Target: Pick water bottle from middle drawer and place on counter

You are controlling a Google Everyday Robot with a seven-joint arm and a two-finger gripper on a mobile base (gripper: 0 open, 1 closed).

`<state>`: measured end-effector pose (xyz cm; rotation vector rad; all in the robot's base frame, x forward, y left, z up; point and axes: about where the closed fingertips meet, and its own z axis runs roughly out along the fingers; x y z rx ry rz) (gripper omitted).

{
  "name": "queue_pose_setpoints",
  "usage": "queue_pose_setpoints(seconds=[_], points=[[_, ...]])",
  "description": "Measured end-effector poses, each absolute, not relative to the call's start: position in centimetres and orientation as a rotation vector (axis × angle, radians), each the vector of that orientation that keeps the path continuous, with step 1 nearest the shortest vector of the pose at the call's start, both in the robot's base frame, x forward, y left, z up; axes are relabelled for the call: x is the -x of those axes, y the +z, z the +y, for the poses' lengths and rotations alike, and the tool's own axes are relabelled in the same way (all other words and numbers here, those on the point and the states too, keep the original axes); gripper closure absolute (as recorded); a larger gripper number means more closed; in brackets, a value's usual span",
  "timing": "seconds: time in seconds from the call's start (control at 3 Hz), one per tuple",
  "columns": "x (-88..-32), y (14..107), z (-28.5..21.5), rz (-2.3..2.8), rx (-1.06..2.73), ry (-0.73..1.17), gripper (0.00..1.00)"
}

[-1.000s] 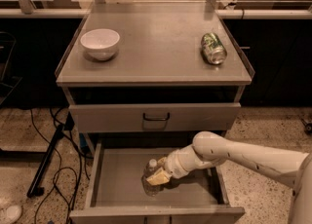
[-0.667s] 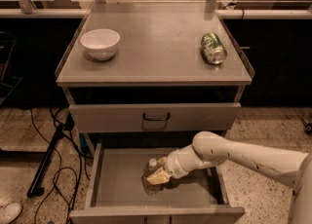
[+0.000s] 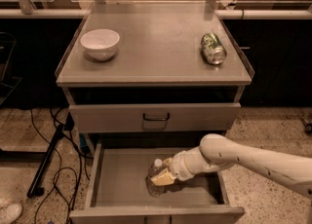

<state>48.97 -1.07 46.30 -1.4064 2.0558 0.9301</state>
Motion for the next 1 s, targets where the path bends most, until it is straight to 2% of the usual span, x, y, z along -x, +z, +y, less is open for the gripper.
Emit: queue_pose_setpoints(seconds=[0.33, 1.0], points=[[-45.4, 51.9, -4.5, 2.066, 1.302, 0.864, 1.0], [-46.3, 55.8, -3.8, 2.031, 1.344, 0.87, 1.0]])
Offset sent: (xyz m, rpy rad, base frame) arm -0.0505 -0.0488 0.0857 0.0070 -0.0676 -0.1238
